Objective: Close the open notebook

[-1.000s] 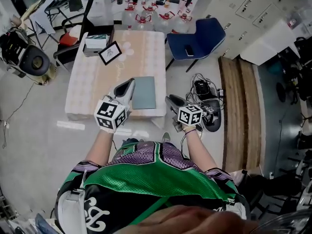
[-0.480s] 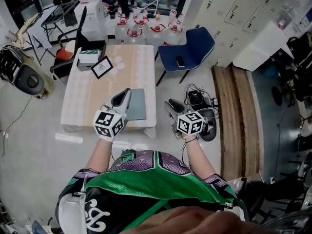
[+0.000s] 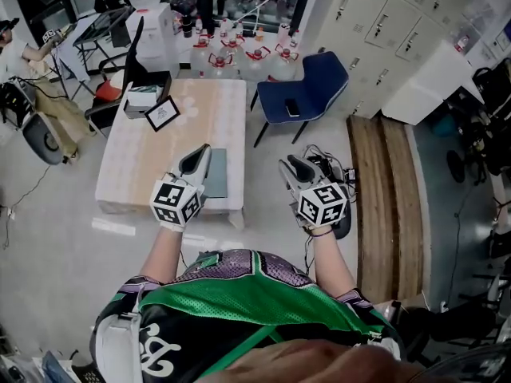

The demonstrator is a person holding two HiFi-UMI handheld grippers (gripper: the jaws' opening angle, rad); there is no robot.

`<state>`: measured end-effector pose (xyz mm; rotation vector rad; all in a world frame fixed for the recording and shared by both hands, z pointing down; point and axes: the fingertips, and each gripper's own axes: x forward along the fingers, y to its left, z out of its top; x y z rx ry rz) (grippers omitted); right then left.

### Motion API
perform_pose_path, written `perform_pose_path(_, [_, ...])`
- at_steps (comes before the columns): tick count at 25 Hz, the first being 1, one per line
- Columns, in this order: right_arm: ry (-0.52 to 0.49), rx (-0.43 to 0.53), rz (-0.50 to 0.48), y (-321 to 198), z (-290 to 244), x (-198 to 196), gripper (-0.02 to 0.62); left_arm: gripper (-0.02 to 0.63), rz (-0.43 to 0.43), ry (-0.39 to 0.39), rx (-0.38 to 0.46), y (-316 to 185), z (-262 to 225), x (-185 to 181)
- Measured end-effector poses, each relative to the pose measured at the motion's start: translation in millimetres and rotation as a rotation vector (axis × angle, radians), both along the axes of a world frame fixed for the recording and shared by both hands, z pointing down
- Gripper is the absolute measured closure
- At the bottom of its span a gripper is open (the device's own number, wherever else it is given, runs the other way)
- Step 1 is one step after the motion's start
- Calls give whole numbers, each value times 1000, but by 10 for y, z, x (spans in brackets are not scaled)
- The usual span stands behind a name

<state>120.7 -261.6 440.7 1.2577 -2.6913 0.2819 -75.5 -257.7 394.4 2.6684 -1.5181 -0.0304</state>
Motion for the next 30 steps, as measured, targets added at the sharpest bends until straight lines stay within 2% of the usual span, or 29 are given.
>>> perform_pose_path(4, [12,26,29,-35,-98,213,478,591,-29,-5,-16,16,-24,18])
perform_pose_path(13, [-81,67,169,8,-349,685,479,591,-50,-7,13,73,-160,134])
perform_pose_path(18, [-71,100,217,3,-449,778,480,591,-60,-11,32,122,-229,188])
perform_pose_path(24, [-51,109,306,-67,-520,883,480,591,-101,-7,41,140,-265,88])
perform_pose_path(30, [-40,128,340,-17,-522,909,480,591,-111,-5,54,196,-249,12])
